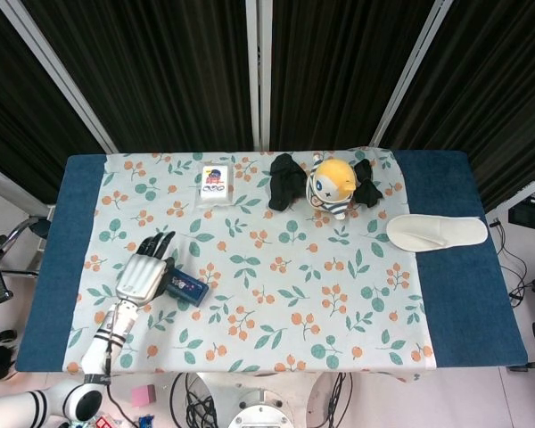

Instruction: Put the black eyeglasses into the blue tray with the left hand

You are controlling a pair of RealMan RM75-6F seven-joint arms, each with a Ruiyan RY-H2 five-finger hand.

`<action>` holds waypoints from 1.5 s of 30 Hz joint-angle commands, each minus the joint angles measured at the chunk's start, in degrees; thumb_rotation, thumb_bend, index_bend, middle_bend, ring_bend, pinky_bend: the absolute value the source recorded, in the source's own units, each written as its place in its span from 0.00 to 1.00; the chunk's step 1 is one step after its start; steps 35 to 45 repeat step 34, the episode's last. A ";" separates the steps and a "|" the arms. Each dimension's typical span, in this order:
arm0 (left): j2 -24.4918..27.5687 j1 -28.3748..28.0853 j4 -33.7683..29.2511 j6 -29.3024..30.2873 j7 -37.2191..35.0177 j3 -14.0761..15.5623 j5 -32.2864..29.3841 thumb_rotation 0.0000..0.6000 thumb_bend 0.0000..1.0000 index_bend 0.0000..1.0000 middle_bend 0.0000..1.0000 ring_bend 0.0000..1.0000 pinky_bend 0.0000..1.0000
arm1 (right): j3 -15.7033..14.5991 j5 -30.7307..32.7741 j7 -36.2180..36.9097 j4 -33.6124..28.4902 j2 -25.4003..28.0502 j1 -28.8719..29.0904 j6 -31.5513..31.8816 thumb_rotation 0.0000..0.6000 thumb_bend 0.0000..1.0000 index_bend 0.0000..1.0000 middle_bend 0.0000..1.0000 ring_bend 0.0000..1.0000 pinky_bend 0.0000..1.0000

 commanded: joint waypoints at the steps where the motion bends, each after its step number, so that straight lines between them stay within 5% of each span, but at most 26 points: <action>1: -1.24 -0.18 1.50 -0.26 0.08 -0.60 -0.21 1.00 0.45 0.11 0.00 0.00 0.12 | 0.07 0.06 0.29 0.24 0.02 -0.08 0.09 1.00 0.24 0.00 0.00 0.00 0.00; 4: -2.74 0.05 3.00 0.80 -1.30 -1.33 0.48 1.00 0.42 0.01 0.00 0.00 0.12 | 0.13 0.09 0.61 0.51 -0.03 -0.15 0.21 1.00 0.23 0.00 0.00 0.00 0.00; 16: -0.77 2.82 1.64 6.82 -3.18 -2.04 4.24 1.00 0.26 0.00 0.00 0.00 0.12 | 0.37 -0.42 1.23 0.59 -0.10 -0.50 1.46 1.00 0.23 0.00 0.00 0.00 0.00; 20: 7.57 6.50 -4.54 7.41 -5.84 1.54 5.19 1.00 0.21 0.00 0.00 0.00 0.12 | 0.12 -1.58 1.82 1.18 -0.42 -0.71 2.34 1.00 0.24 0.00 0.00 0.00 0.00; 23: 12.98 10.39 -7.22 10.04 -10.12 4.78 7.28 0.85 0.17 0.00 0.00 0.00 0.12 | -0.12 -2.81 2.06 1.89 -0.82 -0.80 3.22 1.00 0.24 0.00 0.00 0.00 0.00; 28: 17.49 16.02 -2.88 17.37 -17.15 9.09 14.98 0.73 0.16 0.00 0.00 0.00 0.12 | -0.30 -3.66 2.34 2.64 -1.53 -0.87 3.89 1.00 0.24 0.00 0.00 0.00 0.00; 33: 17.70 19.46 1.06 22.90 -19.36 8.58 16.87 0.72 0.17 0.00 0.00 0.00 0.12 | -0.30 -3.53 1.44 2.58 -1.86 -0.55 3.40 1.00 0.24 0.00 0.00 0.00 0.00; 45: 17.86 19.78 1.27 23.19 -19.81 8.40 16.85 0.72 0.17 0.00 0.00 0.00 0.12 | -0.29 -3.57 1.18 2.48 -1.88 -0.46 3.34 1.00 0.24 0.00 0.00 0.00 0.00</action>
